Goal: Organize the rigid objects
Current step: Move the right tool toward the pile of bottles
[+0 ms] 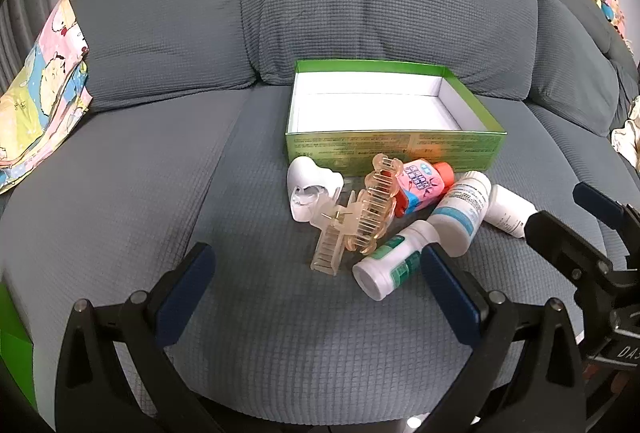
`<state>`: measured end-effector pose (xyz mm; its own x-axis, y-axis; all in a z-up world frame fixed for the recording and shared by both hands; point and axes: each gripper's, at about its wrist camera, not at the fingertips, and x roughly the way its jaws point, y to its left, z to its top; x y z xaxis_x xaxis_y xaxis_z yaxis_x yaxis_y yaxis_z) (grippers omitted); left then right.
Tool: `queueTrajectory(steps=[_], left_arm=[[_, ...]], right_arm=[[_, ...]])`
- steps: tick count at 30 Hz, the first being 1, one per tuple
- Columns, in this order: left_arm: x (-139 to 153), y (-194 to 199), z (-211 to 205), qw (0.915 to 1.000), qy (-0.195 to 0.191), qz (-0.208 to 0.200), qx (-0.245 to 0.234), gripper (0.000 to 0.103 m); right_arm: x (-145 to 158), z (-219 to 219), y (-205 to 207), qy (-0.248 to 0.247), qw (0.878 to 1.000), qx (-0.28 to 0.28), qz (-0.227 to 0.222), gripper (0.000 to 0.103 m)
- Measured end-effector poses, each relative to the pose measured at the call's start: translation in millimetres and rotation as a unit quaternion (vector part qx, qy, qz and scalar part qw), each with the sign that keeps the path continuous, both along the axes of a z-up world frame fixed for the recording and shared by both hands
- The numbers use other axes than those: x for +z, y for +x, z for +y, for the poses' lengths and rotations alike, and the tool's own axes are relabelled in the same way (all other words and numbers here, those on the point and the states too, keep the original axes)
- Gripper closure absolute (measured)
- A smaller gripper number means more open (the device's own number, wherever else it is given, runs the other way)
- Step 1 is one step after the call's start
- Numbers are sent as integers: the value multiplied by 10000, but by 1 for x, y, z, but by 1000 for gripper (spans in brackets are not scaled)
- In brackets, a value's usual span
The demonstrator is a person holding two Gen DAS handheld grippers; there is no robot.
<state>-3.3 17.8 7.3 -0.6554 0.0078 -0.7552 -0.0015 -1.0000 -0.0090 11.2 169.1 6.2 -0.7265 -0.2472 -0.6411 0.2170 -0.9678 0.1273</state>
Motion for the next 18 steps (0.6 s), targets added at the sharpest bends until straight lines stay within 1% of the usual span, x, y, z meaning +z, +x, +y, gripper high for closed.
queueTrajectory(steps=[18], left_arm=[[3, 4, 4, 9999, 41, 112, -14, 1]], right_arm=[[-1, 6, 4, 24, 10000, 15, 62, 0]])
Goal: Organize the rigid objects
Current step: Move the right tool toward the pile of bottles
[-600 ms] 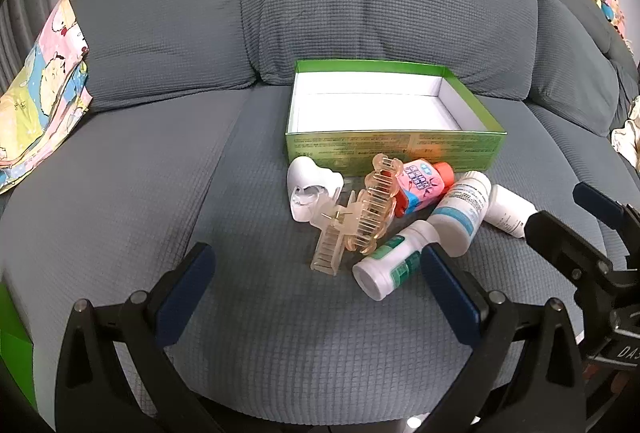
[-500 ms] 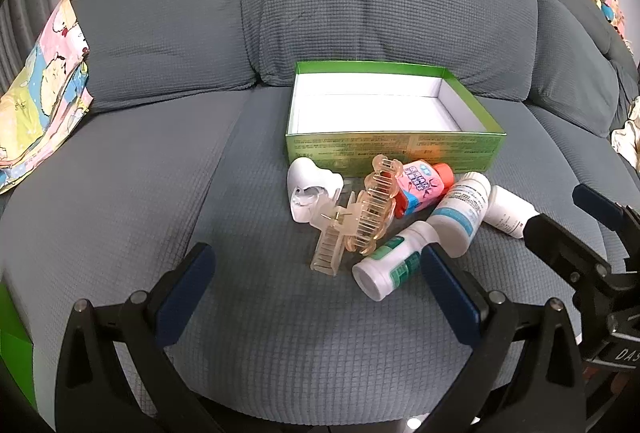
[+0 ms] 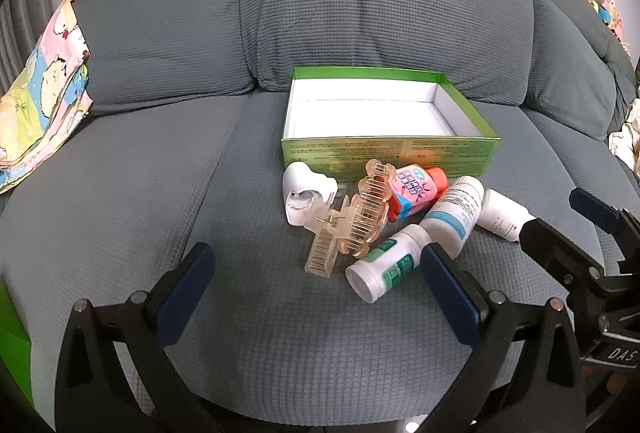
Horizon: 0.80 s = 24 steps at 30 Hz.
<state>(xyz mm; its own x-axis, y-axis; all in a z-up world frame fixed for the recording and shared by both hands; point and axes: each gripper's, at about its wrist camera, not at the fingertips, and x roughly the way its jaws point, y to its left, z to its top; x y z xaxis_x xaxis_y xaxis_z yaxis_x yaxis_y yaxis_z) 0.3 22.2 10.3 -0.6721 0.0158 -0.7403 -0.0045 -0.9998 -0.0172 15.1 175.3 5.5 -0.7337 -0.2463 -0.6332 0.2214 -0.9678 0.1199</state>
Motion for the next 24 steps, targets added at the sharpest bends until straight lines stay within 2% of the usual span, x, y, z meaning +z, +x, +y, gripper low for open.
queueTrajectory(steps=[11, 24], left_arm=[[-3, 1, 3, 10000, 35, -24, -30, 1], [-8, -3, 10, 9997, 163, -146, -124, 1]], right_arm=[[-1, 6, 5, -53, 9999, 81, 112, 0], [0, 6, 14, -65, 9978, 519, 399, 0]])
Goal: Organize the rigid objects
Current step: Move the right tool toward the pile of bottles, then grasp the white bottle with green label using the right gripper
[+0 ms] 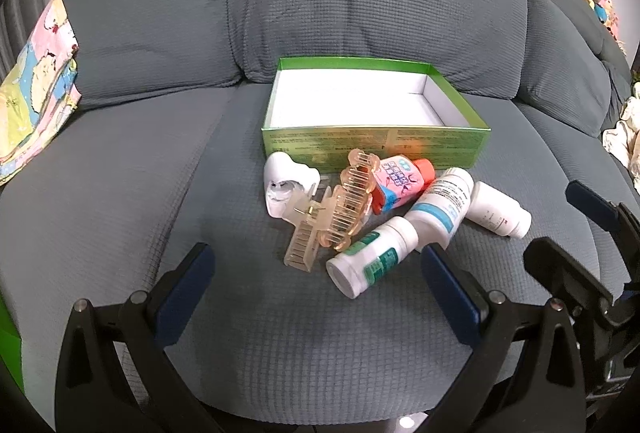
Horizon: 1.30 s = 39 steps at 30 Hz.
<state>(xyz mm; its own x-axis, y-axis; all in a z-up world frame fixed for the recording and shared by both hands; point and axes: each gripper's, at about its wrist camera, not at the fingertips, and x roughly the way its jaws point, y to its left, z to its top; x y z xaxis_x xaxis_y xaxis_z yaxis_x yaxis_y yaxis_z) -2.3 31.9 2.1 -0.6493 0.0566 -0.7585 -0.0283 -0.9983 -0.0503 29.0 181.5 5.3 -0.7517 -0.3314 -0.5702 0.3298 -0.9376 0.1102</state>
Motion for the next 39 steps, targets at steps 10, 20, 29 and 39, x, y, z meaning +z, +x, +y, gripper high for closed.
queueTrajectory(steps=[10, 20, 29, 39], left_arm=[[-39, 1, -13, 9936, 819, -685, -372, 1], [-70, 3, -21, 9756, 1835, -1138, -398, 1], [-70, -12, -13, 9801, 1782, -788, -368, 3], [-76, -25, -16, 9796, 1801, -772, -451, 27]], right_arm=[[-28, 7, 2, -211, 9975, 499, -446, 0], [-65, 9, -3, -95, 9890, 1077, -1011, 0], [-88, -24, -24, -404, 9735, 1915, -1186, 0], [-108, -35, -57, -405, 9758, 1804, -1171, 13]])
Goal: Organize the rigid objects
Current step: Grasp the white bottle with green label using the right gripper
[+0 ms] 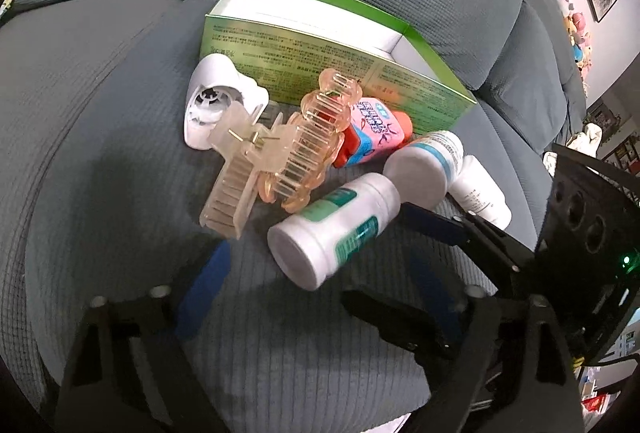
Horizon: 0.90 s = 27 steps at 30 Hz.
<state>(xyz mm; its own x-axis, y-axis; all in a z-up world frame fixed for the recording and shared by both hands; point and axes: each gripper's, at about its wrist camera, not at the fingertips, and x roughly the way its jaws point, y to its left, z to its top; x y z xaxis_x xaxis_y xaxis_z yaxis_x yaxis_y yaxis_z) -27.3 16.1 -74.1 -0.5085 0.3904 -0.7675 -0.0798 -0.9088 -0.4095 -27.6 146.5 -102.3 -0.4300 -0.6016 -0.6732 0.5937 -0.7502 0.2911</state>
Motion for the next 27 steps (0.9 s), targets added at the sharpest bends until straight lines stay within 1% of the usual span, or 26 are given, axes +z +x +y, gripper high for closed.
queueTrajectory(steps=[1, 3, 5, 6, 8, 9, 10, 11, 12, 13, 15, 16, 18, 23, 27], left_arm=[[-1, -2, 1, 10000, -4, -21, -10, 29], [-2, -5, 1, 10000, 6, -51, -32, 36], [-3, -7, 4, 10000, -6, -58, -31, 38], [-4, -7, 3, 10000, -7, -59, -26, 41], [-5, -8, 2, 9999, -23, -96, 58, 47], [-6, -8, 1, 9999, -61, -100, 117, 46], [-6, -8, -1, 9998, -82, -99, 178, 44], [-8, -9, -5, 9996, -56, -119, 254, 45], [-9, -9, -7, 9995, -7, -141, 277, 45], [-10, -10, -9, 9995, 38, -150, 262, 45], [-8, -10, -6, 9998, -82, -68, 145, 45], [-6, -10, -3, 9997, -212, -5, 85, 45], [-4, -8, -1, 9995, -323, 39, 52, 45], [7, -2, -1, 9993, -314, 182, 73, 44], [22, 3, 1, 9985, -392, 374, 62, 44]], right_arm=[[0, 0, -3, -29, 10000, 9, -25, 13], [-2, -5, -8, -13, 10000, 75, -5, 13], [-3, -9, -10, 29, 9999, 157, 11, 13], [-5, -11, -12, 33, 9998, 203, -7, 13], [-7, -15, -14, -12, 9996, 270, -43, 17], [-7, -16, -14, -6, 9996, 291, -33, 20], [-7, -17, -13, 52, 9995, 303, 4, 26], [-8, -18, -12, 80, 9995, 310, 19, 31], [-8, -17, -12, 105, 9994, 321, 14, 39], [-8, -16, -12, 111, 9995, 307, -9, 44], [-9, -15, -11, 117, 9996, 268, -5, 46], [-9, -15, -11, 133, 9996, 249, -7, 46], [-9, -17, -9, 176, 9996, 203, 6, 46], [-2, -17, -4, 152, 9998, 70, 114, 47], [12, -19, 5, 220, 9992, -7, 333, 48]])
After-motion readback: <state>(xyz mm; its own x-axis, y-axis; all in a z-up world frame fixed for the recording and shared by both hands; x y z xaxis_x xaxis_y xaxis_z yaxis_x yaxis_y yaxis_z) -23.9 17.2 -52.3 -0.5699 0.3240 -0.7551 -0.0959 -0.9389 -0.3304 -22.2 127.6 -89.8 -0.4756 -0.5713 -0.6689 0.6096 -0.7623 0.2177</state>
